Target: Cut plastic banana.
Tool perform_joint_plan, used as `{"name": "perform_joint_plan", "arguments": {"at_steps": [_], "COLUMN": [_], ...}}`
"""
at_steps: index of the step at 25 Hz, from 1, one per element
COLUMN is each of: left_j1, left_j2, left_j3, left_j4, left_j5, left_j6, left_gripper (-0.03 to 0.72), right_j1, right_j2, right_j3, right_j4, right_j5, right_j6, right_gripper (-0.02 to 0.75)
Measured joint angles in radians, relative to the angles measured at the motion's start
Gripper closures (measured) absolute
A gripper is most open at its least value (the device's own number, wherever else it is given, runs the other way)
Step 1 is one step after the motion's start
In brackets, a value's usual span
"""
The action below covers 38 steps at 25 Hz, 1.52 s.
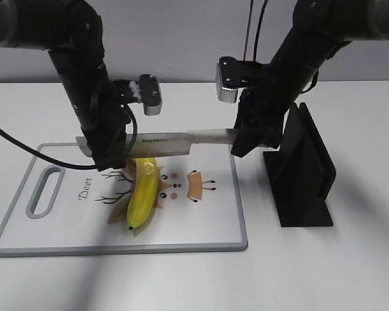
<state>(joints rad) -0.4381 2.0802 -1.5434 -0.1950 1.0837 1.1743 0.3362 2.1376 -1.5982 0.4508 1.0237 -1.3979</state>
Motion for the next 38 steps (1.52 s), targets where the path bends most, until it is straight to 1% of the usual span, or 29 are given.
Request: {"name": "perform_joint_plan", "arguments": {"at_steps": [6,14,15,16,18,22,23,24,27,29,34,36,38], "left_j1": [0.000,0.002,0.004,0.004,0.004,0.004,0.004,0.004,0.004,0.003,0.002,0.002,0.002], "left_j2": [-0.066,-0.128,-0.135,-0.140,-0.153,-0.175,-0.178,-0.183,-0.199,-0.217,-0.280,-0.314,-0.350], "left_j3": [0.000,0.001,0.003,0.003,0.004,0.005,0.006,0.006,0.006,0.006,0.006,0.006,0.006], "left_j4": [-0.004,-0.021,-0.025,-0.030,-0.040,-0.057,-0.058,-0.060,-0.064,-0.062,0.010,0.044,0.095], "left_j5": [0.043,0.052,0.051,0.051,0.050,0.054,0.055,0.056,0.057,0.050,0.001,-0.026,-0.056], "left_j6": [0.000,0.000,0.000,0.000,0.000,-0.001,-0.001,-0.002,-0.003,-0.003,-0.018,-0.056,-0.161], "left_gripper": [0.704,0.701,0.683,0.648,0.540,0.232,0.167,0.122,0.074,0.069,0.077,0.084,0.090], "right_j1": [0.000,0.000,0.000,0.000,0.000,-0.001,-0.001,-0.001,-0.001,-0.003,-0.003,-0.003,-0.003], "right_j2": [-0.059,-0.074,-0.074,-0.074,-0.075,-0.075,-0.075,-0.075,-0.075,-0.075,-0.077,-0.086,-0.100], "right_j3": [0.000,0.000,0.000,0.000,0.000,0.000,0.000,0.000,0.000,0.000,0.000,0.000,0.000], "right_j4": [0.021,0.037,0.037,0.038,0.039,0.042,0.043,0.043,0.043,0.043,0.041,0.039,0.039], "right_j5": [0.024,0.030,0.030,0.031,0.031,0.024,0.024,0.024,0.036,0.052,0.087,0.094,0.096], "right_j6": [0.000,-0.002,-0.002,-0.002,-0.001,0.008,0.012,0.014,0.020,0.028,0.033,0.034,0.049], "right_gripper": [0.566,0.566,0.566,0.566,0.566,0.572,0.573,0.573,0.574,0.575,0.575,0.575,0.575]}}
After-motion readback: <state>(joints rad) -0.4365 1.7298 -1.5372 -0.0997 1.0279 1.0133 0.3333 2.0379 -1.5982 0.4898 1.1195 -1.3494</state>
